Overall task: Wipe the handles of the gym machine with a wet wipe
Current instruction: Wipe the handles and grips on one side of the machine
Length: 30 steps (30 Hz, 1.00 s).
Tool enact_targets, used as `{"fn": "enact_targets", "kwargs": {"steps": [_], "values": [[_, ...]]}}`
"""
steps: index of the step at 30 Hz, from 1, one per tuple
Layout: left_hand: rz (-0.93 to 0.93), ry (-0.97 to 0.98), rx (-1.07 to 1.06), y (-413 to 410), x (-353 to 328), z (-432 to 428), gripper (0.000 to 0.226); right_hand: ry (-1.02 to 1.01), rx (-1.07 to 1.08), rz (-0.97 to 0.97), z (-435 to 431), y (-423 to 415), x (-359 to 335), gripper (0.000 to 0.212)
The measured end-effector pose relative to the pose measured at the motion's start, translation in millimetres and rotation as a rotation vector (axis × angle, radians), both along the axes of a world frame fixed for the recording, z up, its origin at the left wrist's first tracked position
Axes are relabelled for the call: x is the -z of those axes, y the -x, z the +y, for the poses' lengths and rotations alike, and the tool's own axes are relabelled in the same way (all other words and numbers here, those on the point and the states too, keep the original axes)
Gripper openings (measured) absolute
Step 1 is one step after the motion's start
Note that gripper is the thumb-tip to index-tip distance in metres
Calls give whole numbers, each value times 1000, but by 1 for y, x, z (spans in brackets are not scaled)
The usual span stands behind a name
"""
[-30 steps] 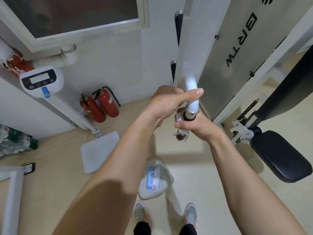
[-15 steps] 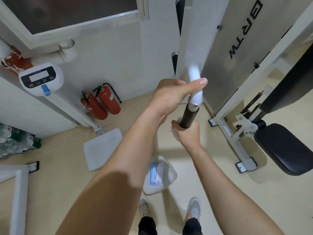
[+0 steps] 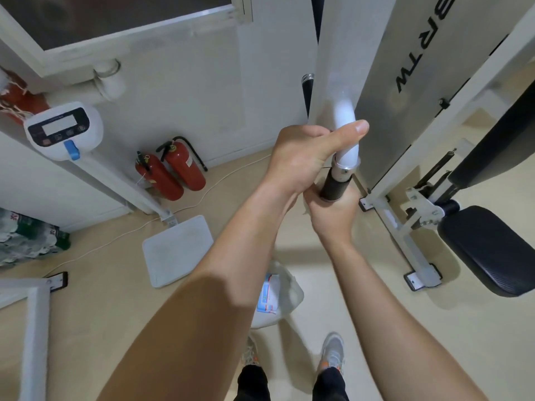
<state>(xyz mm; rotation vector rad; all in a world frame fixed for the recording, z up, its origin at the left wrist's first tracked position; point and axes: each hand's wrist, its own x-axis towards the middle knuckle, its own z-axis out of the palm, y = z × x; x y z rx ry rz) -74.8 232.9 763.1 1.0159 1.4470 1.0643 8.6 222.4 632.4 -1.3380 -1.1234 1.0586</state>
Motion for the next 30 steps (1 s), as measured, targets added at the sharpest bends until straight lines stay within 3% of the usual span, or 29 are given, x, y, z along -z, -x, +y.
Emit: {"fn": "enact_targets", "kwargs": {"steps": [4,9,11,15,18,22,25,30], "values": [[36,-18,9,5,2,3,63,154,128,-24,-3,14,52,35],[23,-11,21,15,5,0,59,238,-78,-42,-13,8,52,42],[20,-11,38,16,5,-2,60,217,-183,-62,-14,0,32,45],[4,-4,62,15,1,-5,63,77,-336,-22,-5,-11,-23,26],[-26,-15,71,14,3,-5,62,-18,-408,42,5,-19,-47,30],[-50,-7,87,12,7,0,58,-65,-184,75,-2,-7,-50,17],[-45,-7,88,11,10,6,60,-66,22,93,-10,11,-22,32],[-34,-21,82,9,13,12,61,99,149,6,-2,16,31,51]]}}
